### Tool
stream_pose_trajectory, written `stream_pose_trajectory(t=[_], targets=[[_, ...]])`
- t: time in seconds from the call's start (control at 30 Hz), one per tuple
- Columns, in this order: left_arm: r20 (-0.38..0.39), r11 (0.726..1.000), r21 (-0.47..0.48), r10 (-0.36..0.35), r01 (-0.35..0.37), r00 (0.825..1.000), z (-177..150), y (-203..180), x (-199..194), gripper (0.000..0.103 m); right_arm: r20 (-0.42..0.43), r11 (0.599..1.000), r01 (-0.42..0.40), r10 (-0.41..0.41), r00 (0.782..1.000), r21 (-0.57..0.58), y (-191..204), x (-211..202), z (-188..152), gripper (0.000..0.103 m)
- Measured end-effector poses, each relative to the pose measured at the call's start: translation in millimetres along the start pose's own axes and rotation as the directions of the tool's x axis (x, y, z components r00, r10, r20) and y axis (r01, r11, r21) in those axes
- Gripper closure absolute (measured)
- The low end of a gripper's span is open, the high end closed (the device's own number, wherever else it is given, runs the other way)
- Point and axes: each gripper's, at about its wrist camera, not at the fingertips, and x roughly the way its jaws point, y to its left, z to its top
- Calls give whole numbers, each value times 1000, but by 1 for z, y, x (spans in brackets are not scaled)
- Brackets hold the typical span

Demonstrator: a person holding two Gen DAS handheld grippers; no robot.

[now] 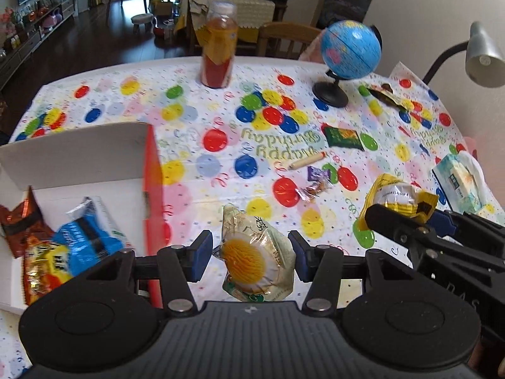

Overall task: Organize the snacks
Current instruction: 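Carry the pastry and yellow packet into the red box and open both grippers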

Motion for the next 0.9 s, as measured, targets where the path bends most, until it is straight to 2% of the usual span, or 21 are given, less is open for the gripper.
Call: stream_pose_trajectory(t=[0.47, 0.9], targets=[[63, 996, -80, 47, -42, 997, -9, 80, -45, 51, 24, 993, -94, 96, 995, -70, 89, 2, 1, 66], [77, 973, -194, 138, -121, 987, -14, 170, -61, 51, -20, 979, -156, 155, 988, -132, 153, 32, 1, 66]])
